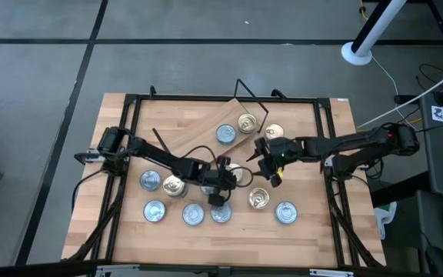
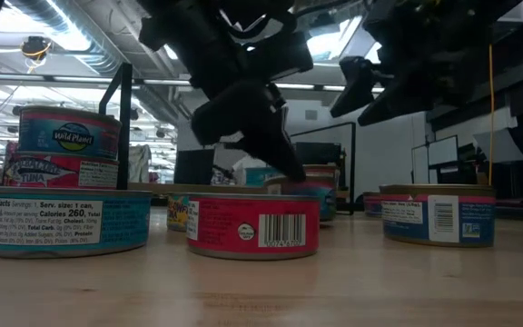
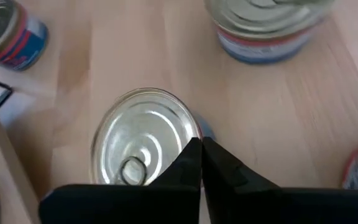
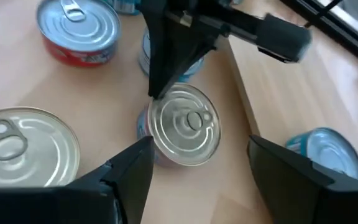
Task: Stack canned seafood by type on shelf
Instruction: Stack the blue pink tuna can on top of the blue pink tuna can on the shelf
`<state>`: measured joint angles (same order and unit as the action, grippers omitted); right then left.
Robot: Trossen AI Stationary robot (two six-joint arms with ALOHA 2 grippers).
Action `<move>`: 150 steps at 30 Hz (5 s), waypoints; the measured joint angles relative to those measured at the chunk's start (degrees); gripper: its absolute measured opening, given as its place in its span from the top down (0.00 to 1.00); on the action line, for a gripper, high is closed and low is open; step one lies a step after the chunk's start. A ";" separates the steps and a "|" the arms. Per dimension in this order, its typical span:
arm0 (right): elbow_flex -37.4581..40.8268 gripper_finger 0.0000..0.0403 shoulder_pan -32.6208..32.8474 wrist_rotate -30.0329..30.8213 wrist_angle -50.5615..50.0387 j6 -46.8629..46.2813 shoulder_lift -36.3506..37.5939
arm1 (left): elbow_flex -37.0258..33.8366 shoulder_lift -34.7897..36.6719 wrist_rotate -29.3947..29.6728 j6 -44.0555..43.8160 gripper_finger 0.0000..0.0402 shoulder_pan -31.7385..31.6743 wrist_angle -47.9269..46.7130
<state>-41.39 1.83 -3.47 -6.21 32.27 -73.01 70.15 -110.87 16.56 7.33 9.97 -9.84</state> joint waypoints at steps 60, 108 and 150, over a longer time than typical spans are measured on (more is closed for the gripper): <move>-0.04 0.37 8.65 20.38 0.89 -0.67 -9.39 | 4.24 0.00 -2.76 -28.02 1.00 -6.64 3.75; -15.63 0.53 8.09 40.82 -17.60 3.98 -12.59 | 4.22 16.36 -1.41 -12.73 0.64 -6.71 3.17; -17.51 0.53 -14.23 38.46 -10.12 11.79 -18.12 | 4.22 19.80 0.41 -8.37 0.64 -6.71 0.09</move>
<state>-58.89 -12.40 34.99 -16.33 44.06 -91.13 74.37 -91.07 16.97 -1.04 3.27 -9.74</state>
